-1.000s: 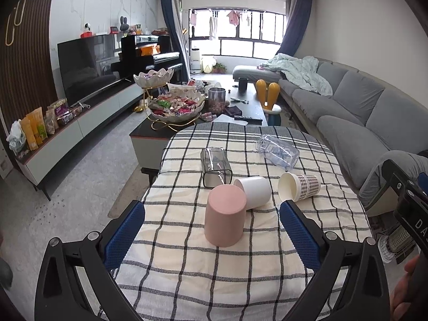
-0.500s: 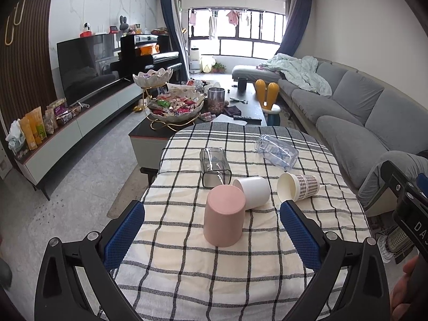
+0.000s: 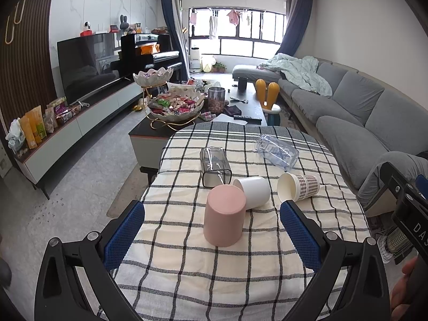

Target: Flip cup upside down

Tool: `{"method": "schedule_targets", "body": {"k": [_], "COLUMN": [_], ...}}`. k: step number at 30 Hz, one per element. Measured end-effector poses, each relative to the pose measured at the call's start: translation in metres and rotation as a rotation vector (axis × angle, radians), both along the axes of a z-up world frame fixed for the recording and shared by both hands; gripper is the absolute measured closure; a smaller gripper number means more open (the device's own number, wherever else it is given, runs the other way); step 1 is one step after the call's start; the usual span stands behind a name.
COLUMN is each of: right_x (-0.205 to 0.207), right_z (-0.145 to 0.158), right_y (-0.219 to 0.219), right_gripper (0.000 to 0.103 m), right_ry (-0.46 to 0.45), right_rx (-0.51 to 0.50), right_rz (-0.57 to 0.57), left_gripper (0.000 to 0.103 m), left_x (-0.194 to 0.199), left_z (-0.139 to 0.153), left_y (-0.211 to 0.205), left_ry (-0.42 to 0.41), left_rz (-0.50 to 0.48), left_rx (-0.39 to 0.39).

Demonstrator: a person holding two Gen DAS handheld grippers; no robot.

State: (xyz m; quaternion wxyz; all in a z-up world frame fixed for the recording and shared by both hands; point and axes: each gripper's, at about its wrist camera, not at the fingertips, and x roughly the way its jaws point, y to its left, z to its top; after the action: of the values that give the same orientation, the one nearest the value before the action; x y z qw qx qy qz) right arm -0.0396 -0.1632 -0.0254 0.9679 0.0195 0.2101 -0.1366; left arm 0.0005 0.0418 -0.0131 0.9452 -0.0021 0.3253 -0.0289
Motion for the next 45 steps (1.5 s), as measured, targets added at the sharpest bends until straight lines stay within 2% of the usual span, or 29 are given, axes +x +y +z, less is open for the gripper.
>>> {"method": "schedule_targets", "body": {"k": [45], "right_x": [0.0008], "right_z": [0.0028], "right_y": [0.0054], "right_gripper": [0.002], "right_ry": [-0.004], "right_rx": [0.004], "right_rz": [0.000], "left_gripper": [0.000], "left_x": [-0.0019], "left_z": [0.0013], "left_y": [0.0017], "left_ry": [-0.010], "left_rz": [0.015], "left_rx": [0.000]}}
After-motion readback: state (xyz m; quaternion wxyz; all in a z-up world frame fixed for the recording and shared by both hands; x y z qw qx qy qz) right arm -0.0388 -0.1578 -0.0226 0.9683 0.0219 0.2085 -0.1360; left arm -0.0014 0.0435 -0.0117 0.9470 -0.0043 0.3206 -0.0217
